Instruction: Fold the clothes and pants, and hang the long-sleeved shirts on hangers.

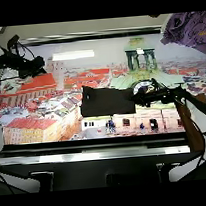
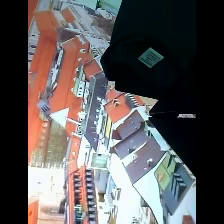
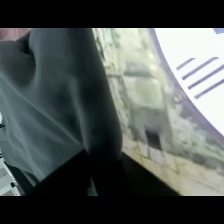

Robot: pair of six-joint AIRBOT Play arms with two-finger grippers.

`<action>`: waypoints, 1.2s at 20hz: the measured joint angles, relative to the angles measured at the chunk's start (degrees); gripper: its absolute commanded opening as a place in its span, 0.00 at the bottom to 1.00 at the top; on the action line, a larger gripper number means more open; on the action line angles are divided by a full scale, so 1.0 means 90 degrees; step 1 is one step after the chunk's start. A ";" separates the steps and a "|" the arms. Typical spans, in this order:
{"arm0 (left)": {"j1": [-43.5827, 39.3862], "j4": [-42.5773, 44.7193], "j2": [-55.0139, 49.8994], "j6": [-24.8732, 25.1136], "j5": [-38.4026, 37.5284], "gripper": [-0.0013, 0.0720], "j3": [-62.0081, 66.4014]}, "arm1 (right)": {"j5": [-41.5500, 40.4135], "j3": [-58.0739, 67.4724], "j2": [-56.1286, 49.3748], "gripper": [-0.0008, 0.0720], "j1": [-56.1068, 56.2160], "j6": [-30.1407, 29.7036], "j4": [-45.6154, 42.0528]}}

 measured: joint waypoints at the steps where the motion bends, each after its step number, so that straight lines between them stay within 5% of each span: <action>1: -0.0007 0.0000 -0.0005 -0.0002 0.0000 0.05 -0.0002 | -0.0024 0.0002 -0.0002 0.06 0.0053 -0.0032 0.0041; 6: -0.0015 0.0000 -0.0010 -0.0002 -0.0002 0.05 -0.0005 | -0.0039 0.0435 0.0243 0.06 0.0165 0.0068 -0.0051; 15: -0.0017 0.0000 -0.0010 -0.0002 -0.0007 0.05 -0.0005 | 0.0389 0.2953 0.0471 0.06 -0.0075 0.1950 -0.1994; 24: -0.0022 -0.0017 -0.0010 -0.0002 -0.0010 0.05 -0.0005 | 0.0425 0.4160 0.0544 0.06 -0.1620 0.3109 -0.2246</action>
